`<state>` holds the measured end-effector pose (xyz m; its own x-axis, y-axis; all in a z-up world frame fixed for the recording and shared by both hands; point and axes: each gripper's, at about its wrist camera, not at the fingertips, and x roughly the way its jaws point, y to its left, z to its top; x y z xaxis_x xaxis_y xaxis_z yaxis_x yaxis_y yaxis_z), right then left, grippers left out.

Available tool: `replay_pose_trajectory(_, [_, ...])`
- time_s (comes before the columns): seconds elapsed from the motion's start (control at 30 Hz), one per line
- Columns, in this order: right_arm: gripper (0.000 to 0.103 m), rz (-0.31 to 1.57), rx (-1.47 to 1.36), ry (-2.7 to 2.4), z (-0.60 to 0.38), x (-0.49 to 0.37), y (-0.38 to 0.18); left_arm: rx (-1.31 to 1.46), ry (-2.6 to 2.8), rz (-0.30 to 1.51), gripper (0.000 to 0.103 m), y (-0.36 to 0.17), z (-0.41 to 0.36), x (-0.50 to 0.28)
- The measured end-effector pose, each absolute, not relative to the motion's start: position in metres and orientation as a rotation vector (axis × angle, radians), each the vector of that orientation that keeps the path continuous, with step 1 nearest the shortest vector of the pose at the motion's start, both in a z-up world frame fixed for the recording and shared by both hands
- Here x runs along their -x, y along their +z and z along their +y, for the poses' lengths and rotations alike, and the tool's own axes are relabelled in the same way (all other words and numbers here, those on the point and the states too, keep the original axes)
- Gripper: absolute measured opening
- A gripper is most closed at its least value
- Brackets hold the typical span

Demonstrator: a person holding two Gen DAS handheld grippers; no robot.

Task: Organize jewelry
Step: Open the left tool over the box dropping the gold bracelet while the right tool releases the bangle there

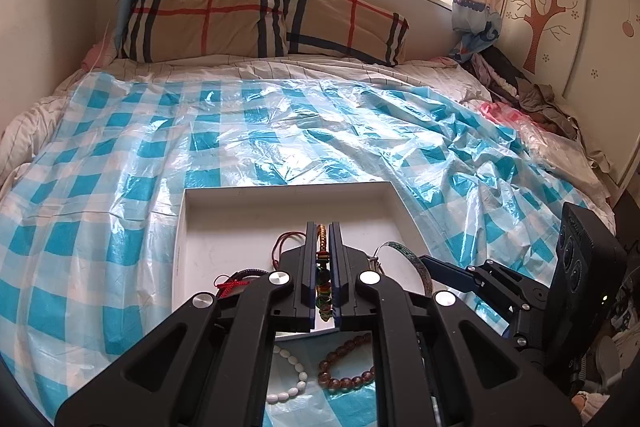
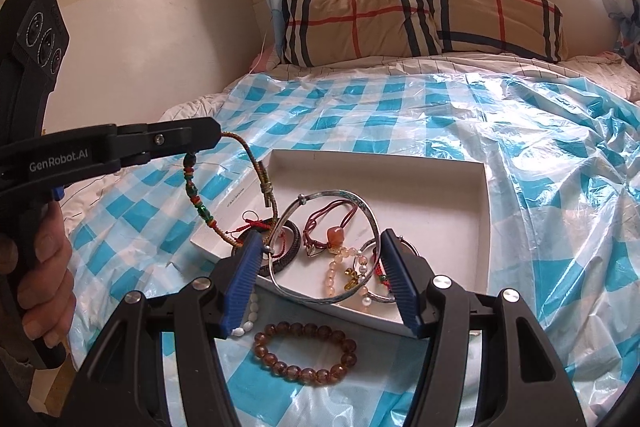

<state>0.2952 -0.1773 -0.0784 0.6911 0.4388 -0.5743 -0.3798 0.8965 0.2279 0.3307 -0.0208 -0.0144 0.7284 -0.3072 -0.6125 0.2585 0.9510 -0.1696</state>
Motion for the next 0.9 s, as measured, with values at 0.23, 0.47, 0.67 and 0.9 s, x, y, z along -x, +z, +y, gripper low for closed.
replay_pose_trajectory(0.23, [0.066,0.727,-0.031,0.415,-0.169,-0.322,-0.100,0.113,-0.201,0.814,0.006,-0.056,-0.010,-0.364])
replay_pose_trajectory(0.47, [0.066,0.740,-0.036,0.421,-0.183,-0.291,-0.088,0.128,-0.118,0.829,0.026,-0.064,0.027,-0.335])
replay_pose_trajectory(0.67, [0.066,0.863,-0.047,0.439,-0.188,-0.269,-0.108,0.145,-0.096,0.881,0.041,-0.083,0.048,-0.307])
replay_pose_trajectory(0.9, [0.066,0.977,-0.008,0.436,-0.176,-0.279,-0.131,0.078,-0.093,0.983,0.043,-0.121,0.046,-0.307])
